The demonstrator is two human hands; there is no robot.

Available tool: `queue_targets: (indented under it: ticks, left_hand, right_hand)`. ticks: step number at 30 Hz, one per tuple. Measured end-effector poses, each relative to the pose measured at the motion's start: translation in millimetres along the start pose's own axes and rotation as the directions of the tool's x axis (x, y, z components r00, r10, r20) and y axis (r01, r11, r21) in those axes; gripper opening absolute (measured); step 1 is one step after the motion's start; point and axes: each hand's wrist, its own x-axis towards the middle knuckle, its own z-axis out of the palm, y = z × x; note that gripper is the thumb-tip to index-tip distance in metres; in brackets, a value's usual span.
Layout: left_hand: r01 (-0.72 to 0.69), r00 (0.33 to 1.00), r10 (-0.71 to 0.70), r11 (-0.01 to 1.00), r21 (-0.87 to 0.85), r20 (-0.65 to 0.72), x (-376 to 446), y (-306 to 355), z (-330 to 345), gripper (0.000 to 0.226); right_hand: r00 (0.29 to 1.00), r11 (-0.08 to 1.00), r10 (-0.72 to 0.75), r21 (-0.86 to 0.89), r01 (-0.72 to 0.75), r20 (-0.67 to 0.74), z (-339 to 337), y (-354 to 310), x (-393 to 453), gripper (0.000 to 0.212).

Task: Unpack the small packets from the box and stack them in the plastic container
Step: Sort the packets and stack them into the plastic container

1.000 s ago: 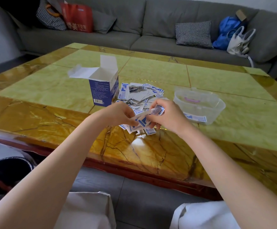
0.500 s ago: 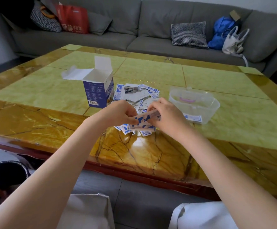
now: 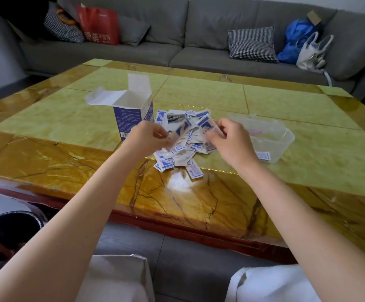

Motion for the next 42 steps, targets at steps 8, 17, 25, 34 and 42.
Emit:
queue_targets:
  ticks: [8, 17, 25, 34, 42]
  left_hand:
    - [-0.150, 0.975, 0.162, 0.985, -0.086, 0.152, -6, 23, 27, 0.010]
    - [-0.135, 0.944, -0.017, 0.890, 0.435, 0.328, -8, -16, -4, 0.031]
    - [-0.180, 0.937, -0.035, 0.802, 0.570, 0.346, -12, -17, 10, 0.055]
    - [-0.340, 0.939, 0.263, 0.794, 0.503, 0.220, -29, -16, 25, 0.034]
    - [-0.267, 0.962, 0.227, 0.903, 0.335, 0.155, -15, -20, 15, 0.038]
  right_hand:
    - [0.897, 0.714, 0.343, 0.543, -0.441, 0.278, 11, -6, -8, 0.005]
    - [0.941, 0.848, -0.235, -0.421, 0.321, 0.244, 5, 5, -10, 0.019]
    - [0.815, 0.845, -0.124, -0.371, 0.385, 0.565, 21, 10, -10, 0.035]
    - [0.882, 0.740, -0.138, -0.545, 0.394, 0.450, 24, 17, -2, 0.041]
    - [0.945, 0.820, -0.148, -0.499, 0.282, 0.291, 6, 23, 18, 0.032]
